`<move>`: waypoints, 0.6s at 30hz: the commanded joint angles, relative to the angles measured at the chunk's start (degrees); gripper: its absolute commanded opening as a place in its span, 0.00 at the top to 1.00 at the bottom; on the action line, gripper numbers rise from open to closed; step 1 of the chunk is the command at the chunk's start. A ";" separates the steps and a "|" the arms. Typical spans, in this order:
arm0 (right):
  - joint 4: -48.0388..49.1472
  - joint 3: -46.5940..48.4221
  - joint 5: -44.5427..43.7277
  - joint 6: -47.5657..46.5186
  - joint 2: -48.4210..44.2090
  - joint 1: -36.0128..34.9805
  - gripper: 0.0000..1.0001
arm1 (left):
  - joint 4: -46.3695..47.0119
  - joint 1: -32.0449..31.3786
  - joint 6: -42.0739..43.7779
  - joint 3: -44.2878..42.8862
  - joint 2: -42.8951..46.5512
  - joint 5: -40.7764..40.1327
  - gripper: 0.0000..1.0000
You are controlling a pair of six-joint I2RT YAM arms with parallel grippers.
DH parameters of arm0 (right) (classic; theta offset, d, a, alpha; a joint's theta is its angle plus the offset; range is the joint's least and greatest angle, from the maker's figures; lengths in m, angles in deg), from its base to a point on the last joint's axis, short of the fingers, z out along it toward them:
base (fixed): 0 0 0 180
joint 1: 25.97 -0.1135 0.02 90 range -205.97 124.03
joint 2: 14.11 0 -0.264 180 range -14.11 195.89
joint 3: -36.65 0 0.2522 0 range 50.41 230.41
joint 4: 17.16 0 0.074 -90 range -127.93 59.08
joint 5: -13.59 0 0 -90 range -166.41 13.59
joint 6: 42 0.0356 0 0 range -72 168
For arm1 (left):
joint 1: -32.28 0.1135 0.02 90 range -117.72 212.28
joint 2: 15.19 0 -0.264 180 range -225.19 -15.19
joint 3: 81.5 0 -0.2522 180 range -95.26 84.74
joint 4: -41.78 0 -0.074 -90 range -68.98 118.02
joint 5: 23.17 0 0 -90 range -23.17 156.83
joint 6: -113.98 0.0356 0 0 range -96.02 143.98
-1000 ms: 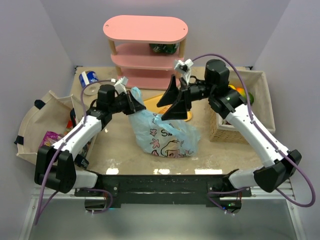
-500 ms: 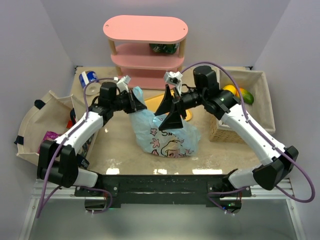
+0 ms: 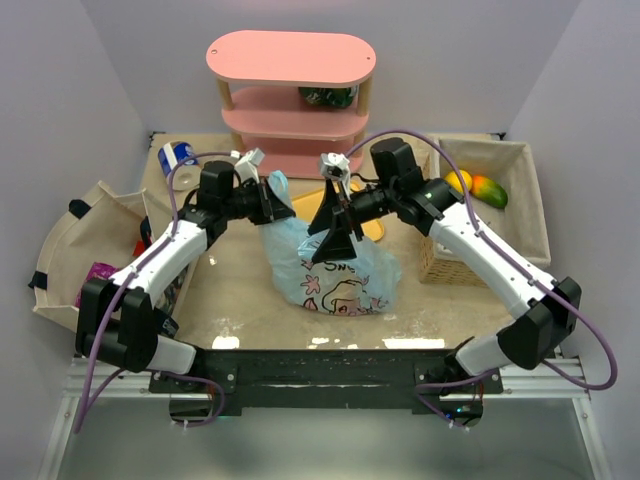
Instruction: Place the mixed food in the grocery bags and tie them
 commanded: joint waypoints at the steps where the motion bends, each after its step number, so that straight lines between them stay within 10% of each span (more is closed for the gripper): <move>1: 0.98 0.04 0.84 -2.43 1.02 -0.20 0.07 | -0.88 0.50 1.89 -2.47 0.79 1.60 1.00; 14: 5.47 -2.51 7.00 10.05 -1.26 2.35 0.68 | -0.17 0.50 4.17 -1.85 3.34 2.57 1.00; 16: 3.98 -1.37 5.78 10.66 -1.09 2.96 1.00 | -0.52 0.50 5.93 -2.11 3.86 2.83 1.00; 18: 1.79 0.90 3.40 11.81 -0.30 4.79 1.00 | -1.58 0.50 8.38 -2.20 4.39 3.18 1.00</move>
